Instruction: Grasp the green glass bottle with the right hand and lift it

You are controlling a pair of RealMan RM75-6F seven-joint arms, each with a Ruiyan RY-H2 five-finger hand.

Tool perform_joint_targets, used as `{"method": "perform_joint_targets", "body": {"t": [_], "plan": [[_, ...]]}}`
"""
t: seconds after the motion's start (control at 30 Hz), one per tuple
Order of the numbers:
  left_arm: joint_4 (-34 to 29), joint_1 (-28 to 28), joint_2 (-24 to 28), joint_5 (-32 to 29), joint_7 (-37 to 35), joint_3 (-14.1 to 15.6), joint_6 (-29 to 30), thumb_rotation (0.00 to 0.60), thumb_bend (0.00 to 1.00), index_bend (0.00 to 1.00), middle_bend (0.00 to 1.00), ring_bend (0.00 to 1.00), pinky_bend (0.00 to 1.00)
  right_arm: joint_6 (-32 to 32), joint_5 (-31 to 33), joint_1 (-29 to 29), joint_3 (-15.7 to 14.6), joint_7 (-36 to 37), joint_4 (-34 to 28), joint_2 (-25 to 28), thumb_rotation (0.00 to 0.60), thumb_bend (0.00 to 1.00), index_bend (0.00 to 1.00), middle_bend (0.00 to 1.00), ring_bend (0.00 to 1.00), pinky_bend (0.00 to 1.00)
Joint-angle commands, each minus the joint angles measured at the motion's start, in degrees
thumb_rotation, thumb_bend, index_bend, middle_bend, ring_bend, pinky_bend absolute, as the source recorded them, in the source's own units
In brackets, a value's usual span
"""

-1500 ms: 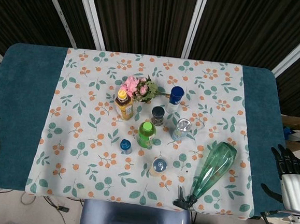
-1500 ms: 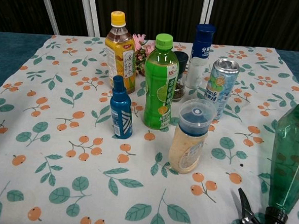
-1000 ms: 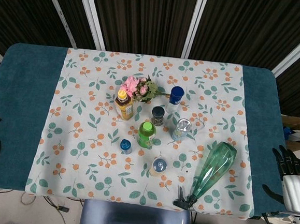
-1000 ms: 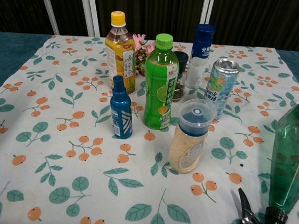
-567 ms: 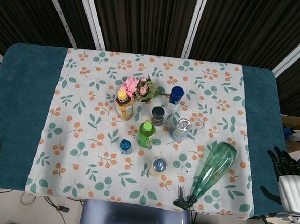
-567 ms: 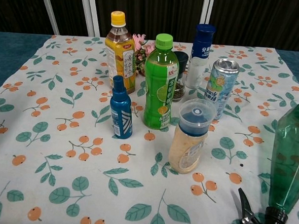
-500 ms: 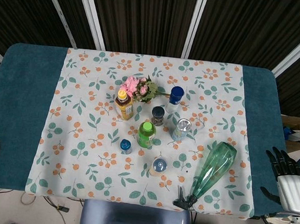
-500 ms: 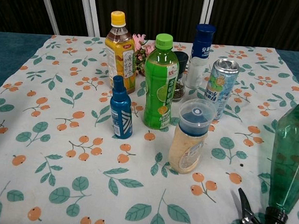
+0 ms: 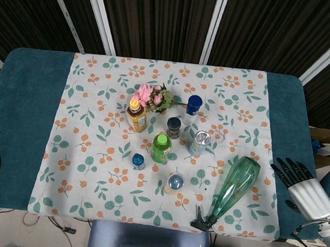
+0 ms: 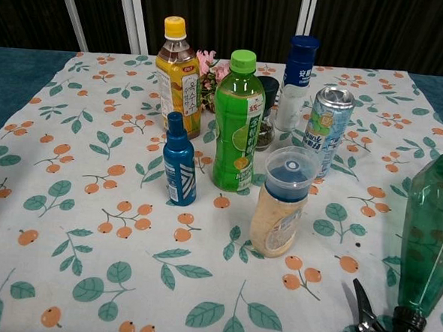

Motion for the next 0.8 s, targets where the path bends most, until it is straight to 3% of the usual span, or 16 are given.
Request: {"method": "perform_joint_targets", "body": {"t": [0.03, 0.27, 0.8], "plan": [[0.0, 0.1, -0.1, -0.4, 0.5, -0.1, 0.2, 0.600, 0.52, 0.17, 0.06, 0.03, 0.00, -1.8, -2.6, 2.4, -1.0, -1.9, 1.8, -0.7, 0.600, 0.13, 0.00, 0.02, 0.04, 0.17], [-0.2, 0.2, -0.2, -1.3, 1.3, -0.4, 0.3, 0.600, 0.52, 0.17, 0.06, 0.03, 0.00, -5.1, -5.9, 5.7, -3.2, -2.1, 2.3, -1.4, 0.600, 0.13, 0.00, 0.02, 0.04, 0.17], [-0.5, 0.2, -0.7, -2.1, 2.7, -0.6, 0.3, 0.600, 0.52, 0.17, 0.06, 0.03, 0.00, -9.7, -7.9, 12.2, -4.3, -1.0, 5.6, -8.2, 0.600, 0.13, 0.00, 0.04, 0.04, 0.17]]}}
